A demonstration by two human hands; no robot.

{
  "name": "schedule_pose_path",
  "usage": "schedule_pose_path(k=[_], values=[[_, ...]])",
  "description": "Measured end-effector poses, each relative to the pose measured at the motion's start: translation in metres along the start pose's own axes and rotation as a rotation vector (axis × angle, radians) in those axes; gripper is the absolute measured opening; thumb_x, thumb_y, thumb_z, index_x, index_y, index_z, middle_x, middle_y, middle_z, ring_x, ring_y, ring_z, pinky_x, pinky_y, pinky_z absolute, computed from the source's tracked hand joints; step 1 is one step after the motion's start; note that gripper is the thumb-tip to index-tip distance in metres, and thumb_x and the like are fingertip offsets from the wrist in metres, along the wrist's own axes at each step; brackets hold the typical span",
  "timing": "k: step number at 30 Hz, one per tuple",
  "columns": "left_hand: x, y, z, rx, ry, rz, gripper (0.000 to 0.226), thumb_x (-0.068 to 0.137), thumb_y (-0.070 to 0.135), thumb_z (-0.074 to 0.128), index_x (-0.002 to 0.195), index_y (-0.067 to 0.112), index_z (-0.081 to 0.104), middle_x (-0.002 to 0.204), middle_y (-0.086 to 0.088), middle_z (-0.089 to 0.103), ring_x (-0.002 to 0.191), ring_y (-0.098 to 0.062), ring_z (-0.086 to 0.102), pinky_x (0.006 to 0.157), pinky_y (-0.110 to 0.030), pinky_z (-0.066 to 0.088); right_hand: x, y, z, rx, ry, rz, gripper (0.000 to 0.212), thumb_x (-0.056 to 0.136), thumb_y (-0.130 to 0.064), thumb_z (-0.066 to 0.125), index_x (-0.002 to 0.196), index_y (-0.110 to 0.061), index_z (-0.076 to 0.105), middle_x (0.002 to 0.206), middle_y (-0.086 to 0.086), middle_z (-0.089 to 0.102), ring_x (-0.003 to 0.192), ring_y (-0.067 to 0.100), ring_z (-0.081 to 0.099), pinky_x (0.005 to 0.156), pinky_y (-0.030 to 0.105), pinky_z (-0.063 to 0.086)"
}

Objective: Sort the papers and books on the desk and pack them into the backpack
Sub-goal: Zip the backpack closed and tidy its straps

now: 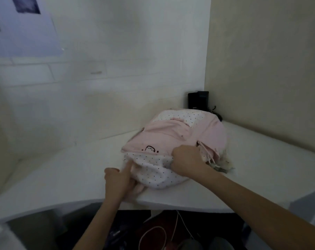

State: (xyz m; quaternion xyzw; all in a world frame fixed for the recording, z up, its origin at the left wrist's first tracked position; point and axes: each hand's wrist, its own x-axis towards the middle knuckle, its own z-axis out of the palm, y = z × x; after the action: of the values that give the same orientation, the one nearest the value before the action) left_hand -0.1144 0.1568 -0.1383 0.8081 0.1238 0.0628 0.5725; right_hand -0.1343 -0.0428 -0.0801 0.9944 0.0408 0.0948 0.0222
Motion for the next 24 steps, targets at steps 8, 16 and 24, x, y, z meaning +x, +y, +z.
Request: schedule_pose_path(k=[8,16,24], values=[[0.068,0.024,-0.002,-0.160,-0.401,-0.278,0.060,0.075,0.057,0.069,0.109,0.007,0.067,0.113,-0.020,0.066,0.108,-0.030,0.061,0.100,-0.038,0.045,0.005,-0.070,-0.013,0.440,-0.431,-0.274,0.024,0.080,-0.008,0.052,0.102,-0.017,0.053,0.098,0.008,0.054,0.085,0.023,0.048,0.062,0.029,0.036],[0.057,0.052,0.010,-0.105,-0.028,0.075,0.038,0.062,0.020,0.058,0.095,0.003,0.064,0.092,-0.013,0.065,0.091,-0.031,0.060,0.075,-0.033,0.045,0.016,0.006,-0.051,0.795,-0.029,-0.109,0.040,0.089,-0.032,0.064,0.122,-0.020,0.045,0.124,0.001,0.053,0.113,0.012,0.054,0.090,0.026,0.047],[0.076,0.230,0.016,-0.065,0.199,0.716,0.009,0.068,0.014,0.059,0.071,0.012,0.067,0.074,-0.013,0.068,0.075,-0.019,0.064,0.061,-0.024,0.039,0.023,0.041,-0.070,0.408,0.381,-0.066,0.060,0.081,-0.046,0.069,0.132,-0.027,0.044,0.130,-0.007,0.055,0.107,0.011,0.051,0.091,0.033,0.036]])
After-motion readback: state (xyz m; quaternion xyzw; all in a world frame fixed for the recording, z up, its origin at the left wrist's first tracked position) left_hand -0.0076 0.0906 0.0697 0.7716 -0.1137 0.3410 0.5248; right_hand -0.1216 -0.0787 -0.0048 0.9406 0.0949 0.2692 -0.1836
